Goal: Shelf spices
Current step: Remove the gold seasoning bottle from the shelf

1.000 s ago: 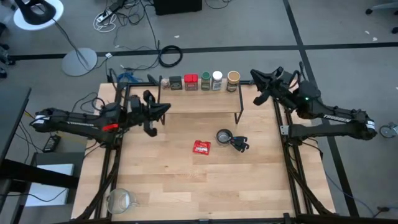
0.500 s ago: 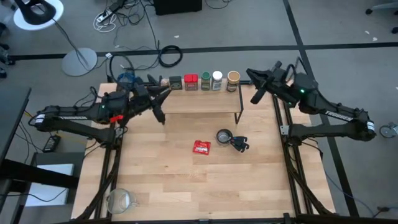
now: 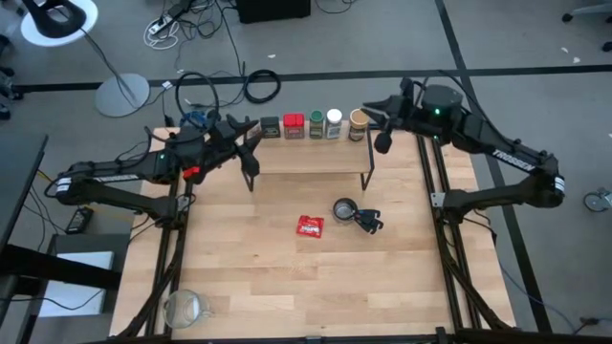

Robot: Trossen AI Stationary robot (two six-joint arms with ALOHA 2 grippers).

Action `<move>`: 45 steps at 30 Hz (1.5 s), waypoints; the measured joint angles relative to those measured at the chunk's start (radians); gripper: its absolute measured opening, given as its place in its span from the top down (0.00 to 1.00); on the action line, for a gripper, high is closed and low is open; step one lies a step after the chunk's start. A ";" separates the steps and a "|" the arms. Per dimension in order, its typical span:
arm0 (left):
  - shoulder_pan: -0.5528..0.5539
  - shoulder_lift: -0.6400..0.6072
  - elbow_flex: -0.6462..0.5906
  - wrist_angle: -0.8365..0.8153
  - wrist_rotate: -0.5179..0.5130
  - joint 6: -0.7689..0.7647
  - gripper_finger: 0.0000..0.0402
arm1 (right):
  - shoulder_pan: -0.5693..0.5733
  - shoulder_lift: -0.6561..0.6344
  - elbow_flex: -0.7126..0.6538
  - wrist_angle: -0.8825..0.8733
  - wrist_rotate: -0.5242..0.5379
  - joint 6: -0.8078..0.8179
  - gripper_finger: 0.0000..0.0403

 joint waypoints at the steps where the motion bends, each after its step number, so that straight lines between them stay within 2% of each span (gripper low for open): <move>1: 0.000 -0.002 0.000 -0.004 0.000 0.001 0.61 | -0.008 0.015 0.026 -0.020 -0.003 0.000 0.80; 7: 0.000 -0.004 0.000 -0.062 -0.001 0.008 0.61 | -0.052 0.093 0.140 -0.164 -0.026 0.004 0.59; 18: 0.000 -0.004 0.000 -0.150 -0.001 -0.065 0.61 | -0.157 0.199 0.187 -0.258 0.011 0.025 0.04; 20: 0.000 -0.004 0.000 -0.158 -0.001 -0.074 0.61 | -0.177 0.216 0.187 -0.289 0.010 0.025 0.03; 23: 0.000 -0.004 0.000 -0.166 -0.001 -0.086 0.61 | -0.205 0.242 0.187 -0.356 0.000 0.036 0.06; 27: 0.000 -0.004 0.000 -0.166 0.005 -0.087 0.61 | -0.240 0.282 0.187 -0.434 -0.084 0.063 0.05; 35: -0.001 -0.004 0.000 -0.166 0.007 -0.089 0.61 | -0.273 0.331 0.187 -0.426 -0.245 0.077 0.01; 45: -0.001 -0.004 -0.001 -0.166 0.008 -0.090 0.61 | -0.292 0.413 0.187 -0.424 -0.288 0.080 0.02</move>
